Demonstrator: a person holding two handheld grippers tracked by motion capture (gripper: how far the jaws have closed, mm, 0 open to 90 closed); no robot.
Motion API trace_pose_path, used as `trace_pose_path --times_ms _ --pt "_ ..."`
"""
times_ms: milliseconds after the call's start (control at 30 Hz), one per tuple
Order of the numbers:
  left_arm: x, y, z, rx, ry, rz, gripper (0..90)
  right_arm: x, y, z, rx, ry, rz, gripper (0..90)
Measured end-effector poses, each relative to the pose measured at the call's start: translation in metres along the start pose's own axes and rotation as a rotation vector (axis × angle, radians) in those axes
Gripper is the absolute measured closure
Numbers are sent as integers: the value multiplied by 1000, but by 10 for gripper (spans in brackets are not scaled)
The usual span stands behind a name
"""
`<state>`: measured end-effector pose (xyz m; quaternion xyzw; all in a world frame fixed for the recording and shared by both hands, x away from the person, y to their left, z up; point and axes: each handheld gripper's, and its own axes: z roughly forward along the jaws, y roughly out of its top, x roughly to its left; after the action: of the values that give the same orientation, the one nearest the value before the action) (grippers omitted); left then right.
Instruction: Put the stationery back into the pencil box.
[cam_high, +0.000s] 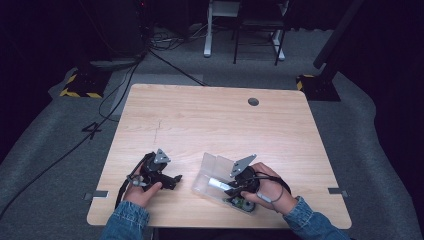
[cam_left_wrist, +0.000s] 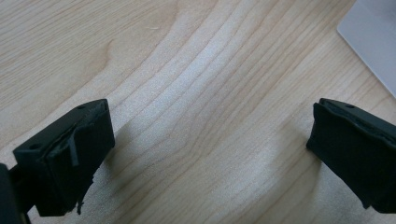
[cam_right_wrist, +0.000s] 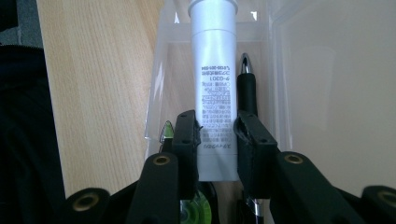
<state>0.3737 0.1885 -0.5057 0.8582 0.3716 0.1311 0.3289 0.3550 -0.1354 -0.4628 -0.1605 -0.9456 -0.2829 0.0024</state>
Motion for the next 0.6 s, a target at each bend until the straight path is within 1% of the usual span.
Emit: trace_pose_path --times_ms 67,200,300,400,433,600 --pt "0 0 0 0 0 0 4 0 0 1 -5 3 2 713" --pt "0 0 0 0 0 0 5 -2 -1 3 0 0 8 713" --pt "0 0 0 0 1 0 5 -3 -2 4 -6 4 28 713" --pt "0 0 0 0 1 0 5 -3 -2 5 -8 6 26 712" --pt "0 0 0 0 0 0 5 -3 -2 5 -7 7 16 711" --pt "0 0 0 0 0 0 5 -2 -2 6 -9 5 19 711"
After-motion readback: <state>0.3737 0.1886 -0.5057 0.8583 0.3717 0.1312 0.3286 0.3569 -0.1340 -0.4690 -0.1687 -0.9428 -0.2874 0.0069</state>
